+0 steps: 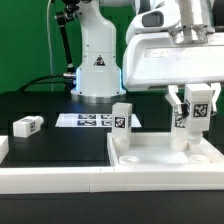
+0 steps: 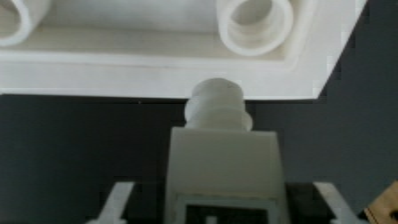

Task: Assemble square table

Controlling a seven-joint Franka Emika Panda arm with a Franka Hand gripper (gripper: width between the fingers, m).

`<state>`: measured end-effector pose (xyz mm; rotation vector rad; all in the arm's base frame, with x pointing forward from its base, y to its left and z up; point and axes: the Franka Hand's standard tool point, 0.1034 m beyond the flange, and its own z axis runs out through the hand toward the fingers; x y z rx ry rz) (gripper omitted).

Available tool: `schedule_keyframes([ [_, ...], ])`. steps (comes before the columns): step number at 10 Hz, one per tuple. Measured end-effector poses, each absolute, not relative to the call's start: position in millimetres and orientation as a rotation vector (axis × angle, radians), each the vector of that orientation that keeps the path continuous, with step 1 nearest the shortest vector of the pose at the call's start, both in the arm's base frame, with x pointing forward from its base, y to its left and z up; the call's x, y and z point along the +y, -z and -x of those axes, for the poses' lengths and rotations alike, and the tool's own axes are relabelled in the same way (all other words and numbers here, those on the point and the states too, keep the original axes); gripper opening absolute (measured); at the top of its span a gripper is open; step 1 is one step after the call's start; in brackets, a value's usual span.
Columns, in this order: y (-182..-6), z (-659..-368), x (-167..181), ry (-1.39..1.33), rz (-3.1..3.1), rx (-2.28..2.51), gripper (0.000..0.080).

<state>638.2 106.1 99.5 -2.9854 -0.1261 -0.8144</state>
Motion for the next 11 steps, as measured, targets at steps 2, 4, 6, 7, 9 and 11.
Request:
schedule_keyframes([
  [2,-99.0,-639.8,113.2,0.811,2.982,-0.144,0.0290],
  [4,-95.3,-638.7,109.0,0.807,2.989,-0.148,0.0290],
  [6,-95.4,-638.8,109.3,0.808,2.989,-0.148,0.0290],
  [7,-94.3,-637.7,110.1,0.805,2.989,-0.151,0.0290],
  [9,-88.0,-630.5,114.7,0.788,2.993,-0.163,0.0290],
  [11,-83.5,-625.1,117.5,0.779,2.996,-0.173,0.0290],
])
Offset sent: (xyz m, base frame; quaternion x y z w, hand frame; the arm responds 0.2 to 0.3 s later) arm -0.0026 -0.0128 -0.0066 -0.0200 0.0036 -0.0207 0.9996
